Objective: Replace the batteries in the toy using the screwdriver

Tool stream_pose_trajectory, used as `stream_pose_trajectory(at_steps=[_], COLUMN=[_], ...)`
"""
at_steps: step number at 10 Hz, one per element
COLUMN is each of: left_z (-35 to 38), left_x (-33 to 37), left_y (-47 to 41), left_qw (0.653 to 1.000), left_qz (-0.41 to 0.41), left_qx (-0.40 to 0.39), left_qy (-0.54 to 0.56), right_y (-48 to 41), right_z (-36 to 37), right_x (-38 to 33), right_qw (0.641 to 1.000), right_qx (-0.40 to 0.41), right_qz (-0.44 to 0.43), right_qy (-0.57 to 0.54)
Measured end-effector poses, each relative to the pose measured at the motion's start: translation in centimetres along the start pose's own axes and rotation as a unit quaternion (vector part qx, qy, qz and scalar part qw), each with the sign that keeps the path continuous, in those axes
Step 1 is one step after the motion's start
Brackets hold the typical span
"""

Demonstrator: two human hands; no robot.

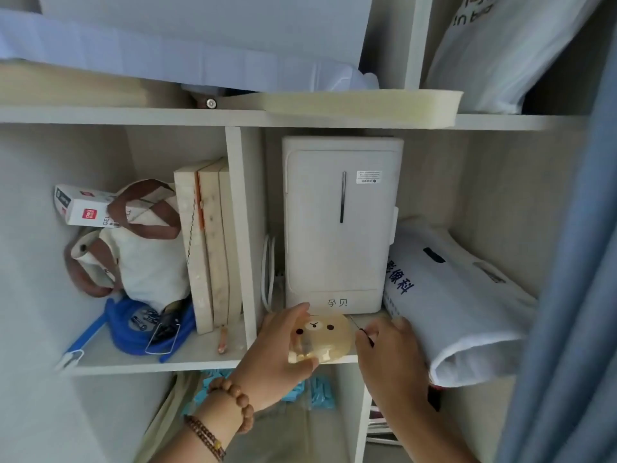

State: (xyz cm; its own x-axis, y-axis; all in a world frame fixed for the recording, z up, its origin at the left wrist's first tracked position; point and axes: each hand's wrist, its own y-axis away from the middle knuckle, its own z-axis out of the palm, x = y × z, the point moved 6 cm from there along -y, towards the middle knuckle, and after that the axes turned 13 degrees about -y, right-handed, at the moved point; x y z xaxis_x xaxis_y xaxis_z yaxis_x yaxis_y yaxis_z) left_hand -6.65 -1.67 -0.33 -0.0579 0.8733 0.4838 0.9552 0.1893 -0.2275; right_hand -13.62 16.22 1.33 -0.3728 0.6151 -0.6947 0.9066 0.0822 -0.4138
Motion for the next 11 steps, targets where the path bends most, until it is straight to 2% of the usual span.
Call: stream_pose_trajectory(at_steps=[3,5,9,10,11], left_z=[0.9,1.2,0.3,-0.6,-2.3], left_x=[-0.6,-0.6,0.9,1.7,3.5], left_y=[-2.4,-2.4,-1.5,-0.6,0.5], left_qw=[0.999,0.999,1.0,0.998,0.992], left_qz=[-0.019,-0.025,-0.017,-0.008,0.019], left_qx=[-0.031,-0.006,0.019,0.061,0.114], left_qy=[-0.004,0.024,0.0,-0.003,-0.052], right_y=[-1.9,-2.0,-2.0,-2.0,-1.8], right_z=[2.4,2.5,2.1,1.6,0.5], right_x=[1.8,2.2,1.8,1.3,0.8], right_qw=[0.998,0.998,0.997,0.998,0.998], right_qx=[-0.022,-0.022,-0.029,-0.028,-0.028], right_qz=[0.007,0.011,-0.011,-0.028,-0.053], right_qy=[0.056,0.051,0.07,0.058,0.033])
